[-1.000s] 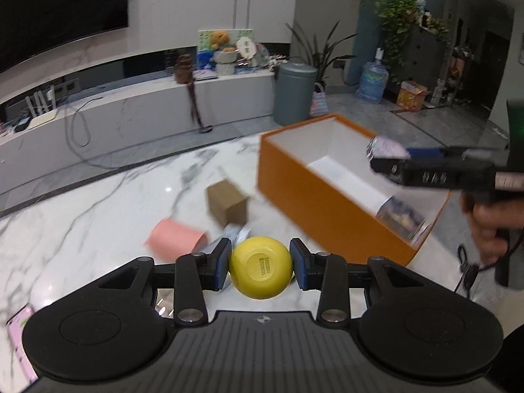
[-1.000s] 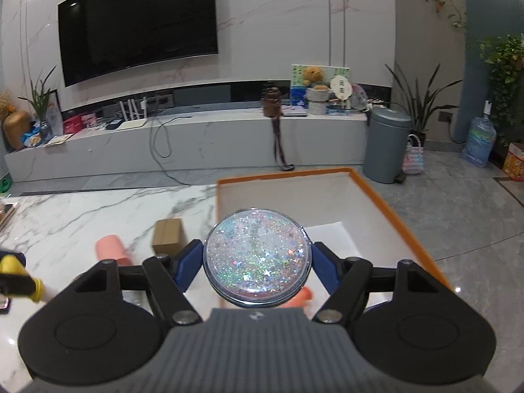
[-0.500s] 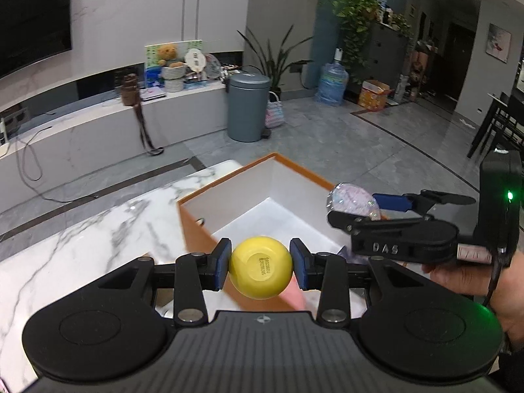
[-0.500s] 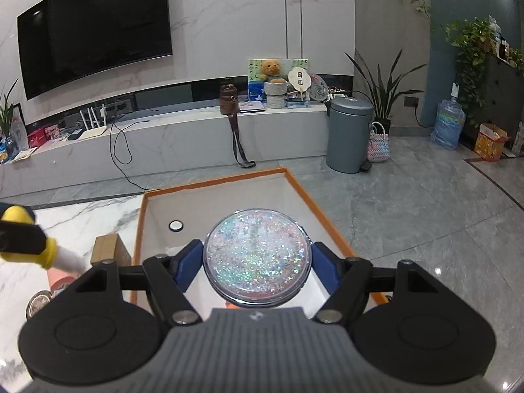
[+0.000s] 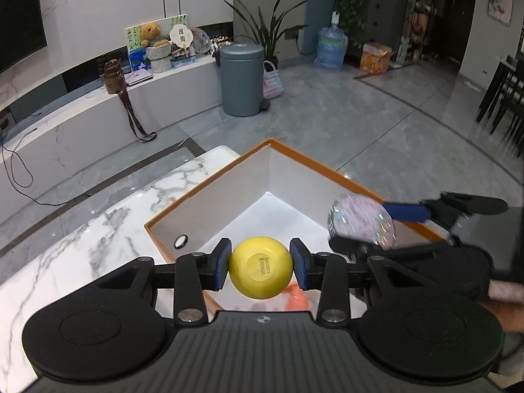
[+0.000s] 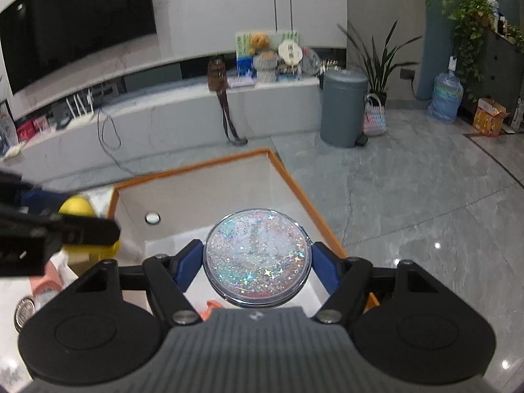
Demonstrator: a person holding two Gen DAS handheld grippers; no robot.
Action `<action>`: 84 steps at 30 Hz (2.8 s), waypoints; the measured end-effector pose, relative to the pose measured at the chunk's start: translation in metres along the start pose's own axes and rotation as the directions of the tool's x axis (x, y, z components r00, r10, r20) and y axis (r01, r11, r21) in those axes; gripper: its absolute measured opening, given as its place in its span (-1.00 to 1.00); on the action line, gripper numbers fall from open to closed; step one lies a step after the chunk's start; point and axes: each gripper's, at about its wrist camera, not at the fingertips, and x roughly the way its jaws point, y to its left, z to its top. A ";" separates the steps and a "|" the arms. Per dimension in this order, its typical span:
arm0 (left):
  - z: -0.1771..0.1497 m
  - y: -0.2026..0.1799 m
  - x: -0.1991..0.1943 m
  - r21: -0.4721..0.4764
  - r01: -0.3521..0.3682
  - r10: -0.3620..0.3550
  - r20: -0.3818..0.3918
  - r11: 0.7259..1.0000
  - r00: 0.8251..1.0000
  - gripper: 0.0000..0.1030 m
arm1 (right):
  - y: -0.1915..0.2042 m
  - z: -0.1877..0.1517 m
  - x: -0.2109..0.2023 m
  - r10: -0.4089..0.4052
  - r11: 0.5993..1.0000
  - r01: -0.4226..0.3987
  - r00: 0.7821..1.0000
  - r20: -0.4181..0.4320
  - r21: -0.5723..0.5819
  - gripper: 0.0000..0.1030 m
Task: Organize rigid objects
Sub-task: 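Carry the yellow bottle and glitter compact with both tools into the orange box, then open both tools to release the yellow bottle and compact in the box, then move both open tools away from the box toward the items on the table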
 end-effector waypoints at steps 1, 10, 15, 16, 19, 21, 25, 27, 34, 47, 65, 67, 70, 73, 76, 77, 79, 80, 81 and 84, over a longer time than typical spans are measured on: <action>0.002 0.001 0.006 0.000 -0.004 0.004 -0.006 1.000 1.000 -0.14 | 0.001 0.000 0.005 0.001 1.000 -0.001 1.000 -0.019 -0.006 0.38; 0.008 0.006 0.049 -0.004 -0.015 0.015 -0.063 1.000 0.998 -0.15 | 0.011 0.004 0.040 0.005 0.999 -0.012 0.986 -0.164 -0.039 0.38; 0.011 0.008 0.067 -0.002 -0.012 0.012 -0.081 1.000 0.997 -0.15 | 0.011 0.005 0.056 -0.004 0.999 -0.007 0.973 -0.230 -0.047 0.38; 0.011 0.009 0.070 -0.001 -0.013 0.013 -0.087 1.000 0.996 -0.15 | 0.011 0.005 0.058 -0.007 0.999 -0.005 0.971 -0.241 -0.049 0.38; 0.011 0.010 0.081 0.005 -0.019 0.019 -0.108 1.000 0.994 -0.15 | 0.011 0.008 0.065 -0.022 0.998 0.007 0.964 -0.266 -0.057 0.38; 0.011 0.011 0.087 0.006 -0.022 0.022 -0.122 1.000 0.992 -0.15 | 0.011 0.010 0.070 -0.027 0.998 0.011 0.961 -0.276 -0.058 0.38; 0.010 0.014 0.096 -0.010 -0.022 0.020 -0.138 1.000 0.990 -0.15 | 0.011 0.013 0.077 -0.033 0.998 0.019 0.958 -0.283 -0.052 0.38; 0.009 0.015 0.099 -0.014 -0.026 0.024 -0.140 1.000 0.990 -0.15 | 0.011 0.013 0.081 -0.034 0.999 0.022 0.955 -0.293 -0.045 0.38; 0.008 0.017 0.110 -0.019 -0.032 0.029 -0.149 0.999 0.988 -0.15 | 0.012 0.014 0.093 -0.033 0.999 0.023 0.947 -0.321 -0.035 0.38; -0.001 0.016 0.113 -0.024 -0.020 0.015 -0.187 1.000 0.982 -0.12 | 0.016 0.011 0.104 -0.061 0.997 0.042 0.934 -0.352 -0.063 0.39; 0.007 0.018 0.088 -0.036 -0.025 0.019 -0.135 0.999 0.991 -0.11 | 0.017 0.016 0.091 -0.039 0.999 0.029 0.951 -0.308 -0.036 0.59; 0.009 0.018 0.081 -0.035 -0.024 0.019 -0.123 0.999 0.992 -0.11 | 0.019 0.017 0.087 -0.036 0.999 0.027 0.953 -0.299 -0.034 0.59; 0.012 0.015 0.071 -0.025 -0.027 0.024 -0.109 0.999 0.994 -0.11 | 0.020 0.018 0.081 -0.034 0.999 0.025 0.957 -0.287 -0.036 0.59; 0.013 0.013 0.060 -0.017 -0.029 0.028 -0.098 0.999 0.995 -0.11 | 0.021 0.018 0.075 -0.035 0.999 0.025 0.960 -0.279 -0.039 0.59; 0.014 0.014 0.051 -0.015 -0.033 0.031 -0.087 0.999 0.996 -0.10 | 0.023 0.019 0.069 -0.038 0.998 0.026 0.962 -0.270 -0.049 0.59; 0.014 0.015 0.048 -0.017 -0.033 0.032 -0.082 0.999 0.996 -0.10 | 0.023 0.020 0.068 -0.039 0.998 0.026 0.963 -0.268 -0.051 0.59; 0.012 0.018 0.040 -0.024 -0.035 0.033 -0.070 0.999 0.997 -0.07 | 0.024 0.020 0.065 -0.042 0.998 0.029 0.964 -0.262 -0.054 0.59; 0.011 0.019 0.037 -0.027 -0.036 0.034 -0.068 0.999 0.997 -0.06 | 0.025 0.020 0.062 -0.041 0.998 0.028 0.965 -0.258 -0.052 0.59; 0.009 0.020 0.034 -0.029 -0.040 0.038 -0.066 0.999 0.997 -0.05 | 0.026 0.021 0.060 -0.037 0.998 0.025 0.967 -0.252 -0.051 0.59; 0.006 0.023 0.023 -0.031 -0.055 0.053 -0.064 0.998 0.997 -0.05 | 0.033 0.025 0.055 -0.027 0.999 0.015 0.972 -0.233 -0.052 0.59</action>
